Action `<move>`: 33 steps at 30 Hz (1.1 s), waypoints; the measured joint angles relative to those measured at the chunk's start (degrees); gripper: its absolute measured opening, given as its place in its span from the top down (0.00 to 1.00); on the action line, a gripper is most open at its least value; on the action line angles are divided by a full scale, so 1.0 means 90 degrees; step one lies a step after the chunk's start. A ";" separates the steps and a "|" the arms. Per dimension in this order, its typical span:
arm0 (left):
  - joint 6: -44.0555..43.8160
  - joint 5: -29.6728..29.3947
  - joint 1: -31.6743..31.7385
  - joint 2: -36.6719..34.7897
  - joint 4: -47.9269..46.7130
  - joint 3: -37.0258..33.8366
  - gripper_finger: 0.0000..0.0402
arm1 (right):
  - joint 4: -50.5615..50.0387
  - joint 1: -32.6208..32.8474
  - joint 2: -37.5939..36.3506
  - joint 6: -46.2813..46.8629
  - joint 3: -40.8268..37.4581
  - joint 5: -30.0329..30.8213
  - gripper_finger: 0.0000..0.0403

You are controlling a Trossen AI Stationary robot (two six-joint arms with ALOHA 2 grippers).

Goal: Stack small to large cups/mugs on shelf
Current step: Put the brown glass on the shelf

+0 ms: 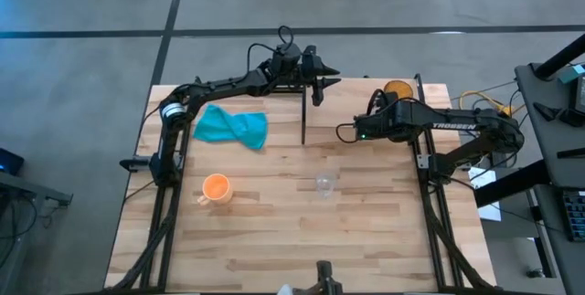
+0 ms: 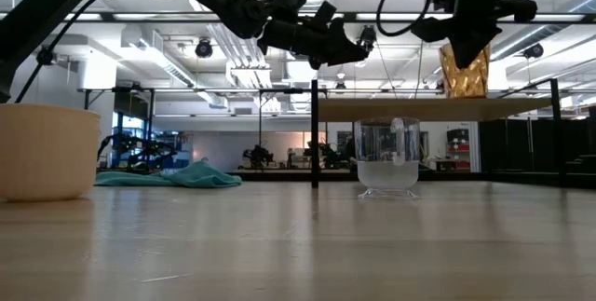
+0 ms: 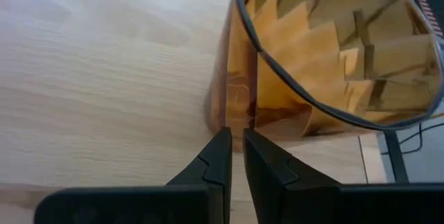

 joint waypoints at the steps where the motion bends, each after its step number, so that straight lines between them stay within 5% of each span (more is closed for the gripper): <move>1: 0.0000 0.0002 0.0003 0.0000 0.0002 0.0000 0.76 | -0.0014 0.0000 -0.0005 0.0020 0.0000 0.0000 0.92; 11: -0.0001 0.0002 0.0026 0.0000 -0.0044 0.0000 0.76 | 0.0210 0.0009 -0.0015 0.0134 0.0000 -0.0005 0.92; 17: -0.0002 0.0002 0.0028 0.0000 -0.0041 0.0000 0.76 | 0.1350 0.0030 -0.0015 -0.0985 0.0000 -0.0007 0.92; 33: -0.0010 0.0002 0.0028 0.0000 -0.0037 0.0015 0.76 | 0.0860 -0.0364 -0.0010 -0.0916 0.0000 0.0318 0.92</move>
